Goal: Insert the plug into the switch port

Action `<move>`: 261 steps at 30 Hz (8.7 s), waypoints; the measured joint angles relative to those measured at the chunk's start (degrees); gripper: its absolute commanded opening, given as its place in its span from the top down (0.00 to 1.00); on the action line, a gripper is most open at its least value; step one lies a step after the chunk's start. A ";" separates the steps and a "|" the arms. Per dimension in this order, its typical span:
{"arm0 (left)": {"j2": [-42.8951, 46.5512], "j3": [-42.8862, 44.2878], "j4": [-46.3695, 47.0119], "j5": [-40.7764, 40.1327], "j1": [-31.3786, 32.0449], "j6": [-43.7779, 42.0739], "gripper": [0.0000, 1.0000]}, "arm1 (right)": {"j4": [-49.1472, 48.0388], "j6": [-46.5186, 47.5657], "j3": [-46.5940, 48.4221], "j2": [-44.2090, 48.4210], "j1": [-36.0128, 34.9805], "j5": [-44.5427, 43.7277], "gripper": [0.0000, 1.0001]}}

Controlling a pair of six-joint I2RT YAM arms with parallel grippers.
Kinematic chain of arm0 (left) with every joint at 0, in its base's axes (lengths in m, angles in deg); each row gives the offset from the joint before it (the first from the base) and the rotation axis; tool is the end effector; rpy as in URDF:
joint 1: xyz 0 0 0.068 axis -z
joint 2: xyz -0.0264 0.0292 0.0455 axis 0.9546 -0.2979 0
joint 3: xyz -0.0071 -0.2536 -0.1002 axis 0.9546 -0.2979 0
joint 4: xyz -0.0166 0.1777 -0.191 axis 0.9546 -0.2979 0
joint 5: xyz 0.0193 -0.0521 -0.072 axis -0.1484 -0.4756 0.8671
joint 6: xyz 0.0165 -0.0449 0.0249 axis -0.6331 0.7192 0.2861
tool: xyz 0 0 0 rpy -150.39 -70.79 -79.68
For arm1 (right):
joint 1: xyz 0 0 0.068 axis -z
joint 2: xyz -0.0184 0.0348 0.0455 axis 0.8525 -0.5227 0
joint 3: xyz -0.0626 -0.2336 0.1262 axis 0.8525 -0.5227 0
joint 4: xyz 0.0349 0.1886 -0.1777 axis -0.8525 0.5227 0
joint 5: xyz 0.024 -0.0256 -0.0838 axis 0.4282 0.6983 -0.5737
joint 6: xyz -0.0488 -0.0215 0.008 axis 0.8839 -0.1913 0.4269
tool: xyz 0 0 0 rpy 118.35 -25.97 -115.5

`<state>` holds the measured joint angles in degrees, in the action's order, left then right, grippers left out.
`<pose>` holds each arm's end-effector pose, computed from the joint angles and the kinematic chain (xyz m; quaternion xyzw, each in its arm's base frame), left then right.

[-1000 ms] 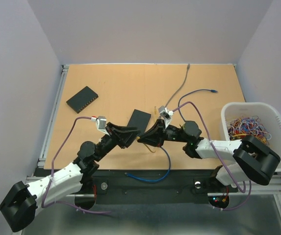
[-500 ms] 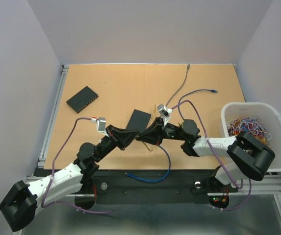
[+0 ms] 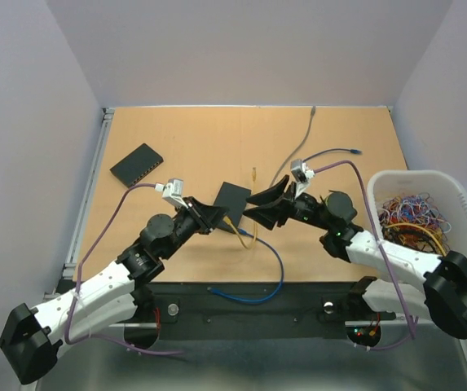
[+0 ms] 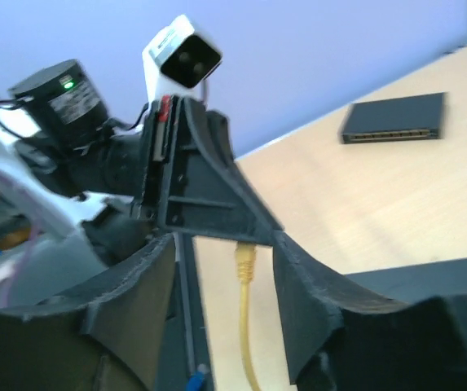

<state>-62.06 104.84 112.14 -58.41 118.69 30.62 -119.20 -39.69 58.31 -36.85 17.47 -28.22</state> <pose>0.1244 -0.1257 0.2631 -0.0223 0.6766 -0.5154 0.5255 0.1712 0.1729 0.2819 -0.2672 0.5588 0.5721 0.5377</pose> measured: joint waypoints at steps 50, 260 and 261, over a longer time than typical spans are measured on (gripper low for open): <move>-11.19 1.18 -4.15 -3.91 0.00 4.44 1.00 | 28.70 17.92 10.27 -14.16 -14.58 -20.11 0.77; -34.67 5.20 -0.07 0.26 -16.04 -13.81 0.23 | 36.44 20.61 21.22 -29.70 -14.21 -39.74 0.31; -34.51 6.01 -0.28 0.39 -16.17 -14.08 0.23 | 36.24 20.39 20.98 -28.68 -14.21 -39.87 0.29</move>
<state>-96.57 110.85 111.86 -58.02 102.52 16.54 -82.97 -19.30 79.29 -65.52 3.26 -68.09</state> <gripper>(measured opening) 0.772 0.681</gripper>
